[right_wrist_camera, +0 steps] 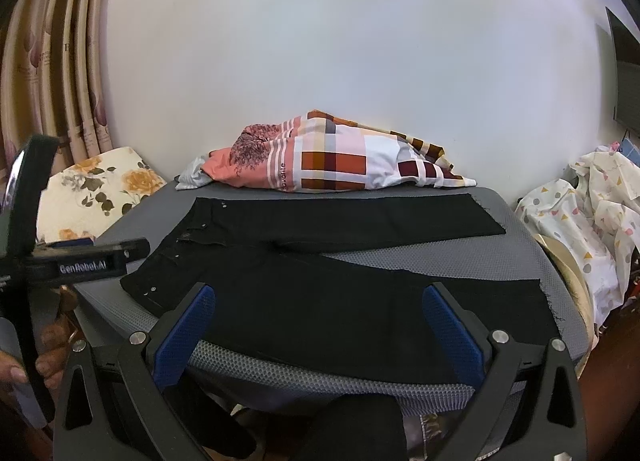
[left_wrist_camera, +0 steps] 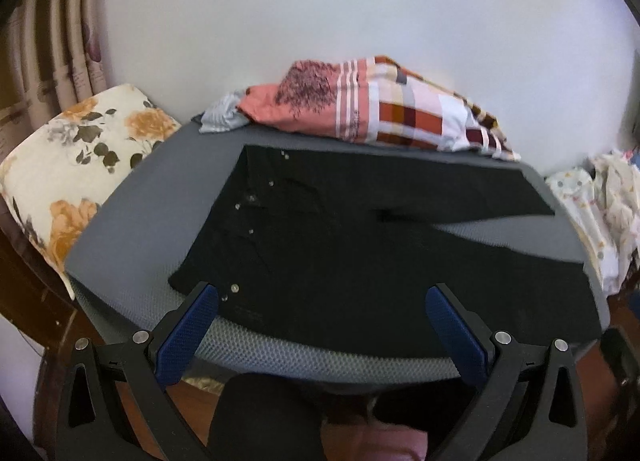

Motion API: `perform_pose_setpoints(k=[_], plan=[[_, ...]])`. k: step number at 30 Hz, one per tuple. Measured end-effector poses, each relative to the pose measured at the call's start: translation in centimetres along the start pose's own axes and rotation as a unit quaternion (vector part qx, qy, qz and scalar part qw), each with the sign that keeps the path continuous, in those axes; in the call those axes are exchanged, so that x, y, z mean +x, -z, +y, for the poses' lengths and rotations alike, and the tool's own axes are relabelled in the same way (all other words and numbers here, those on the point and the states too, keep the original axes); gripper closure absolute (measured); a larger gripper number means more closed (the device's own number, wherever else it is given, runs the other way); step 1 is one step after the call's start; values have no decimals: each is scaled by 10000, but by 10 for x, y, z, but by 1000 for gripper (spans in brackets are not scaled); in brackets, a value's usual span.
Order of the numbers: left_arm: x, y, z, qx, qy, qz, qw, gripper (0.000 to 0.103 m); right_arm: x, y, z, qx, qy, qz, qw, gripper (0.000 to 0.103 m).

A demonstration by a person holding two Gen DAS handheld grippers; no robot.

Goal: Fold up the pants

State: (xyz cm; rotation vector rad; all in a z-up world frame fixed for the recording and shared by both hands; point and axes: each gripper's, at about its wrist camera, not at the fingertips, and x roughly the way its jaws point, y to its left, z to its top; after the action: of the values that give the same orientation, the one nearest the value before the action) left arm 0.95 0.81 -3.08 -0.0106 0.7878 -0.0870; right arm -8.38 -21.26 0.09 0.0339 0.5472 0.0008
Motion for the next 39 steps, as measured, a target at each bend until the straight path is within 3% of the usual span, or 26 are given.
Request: perform_pose_setpoints(k=[7,16,20,24,28,39], plan=[[11,13,-2,40,253,301,9992,0,2,3,1,11,3,29,10000,0],[2,25,5,-73,337,-115,9993,0,11,14,1,2,5,95,10000,0],[8,22,11,-196,639,63,9977,0,13,16,2,22,-2,190,9998,0],[11,18,6,141,170,31,9998,0,20,14,2,35,68,358,9993,0],[13,15,6,175,-286,-78,9994,0,26,12,0,116,123,487,9987,0],[15,1,18,99,-428,-417,9982,0,29,12,0,93,96,513,9986,0]])
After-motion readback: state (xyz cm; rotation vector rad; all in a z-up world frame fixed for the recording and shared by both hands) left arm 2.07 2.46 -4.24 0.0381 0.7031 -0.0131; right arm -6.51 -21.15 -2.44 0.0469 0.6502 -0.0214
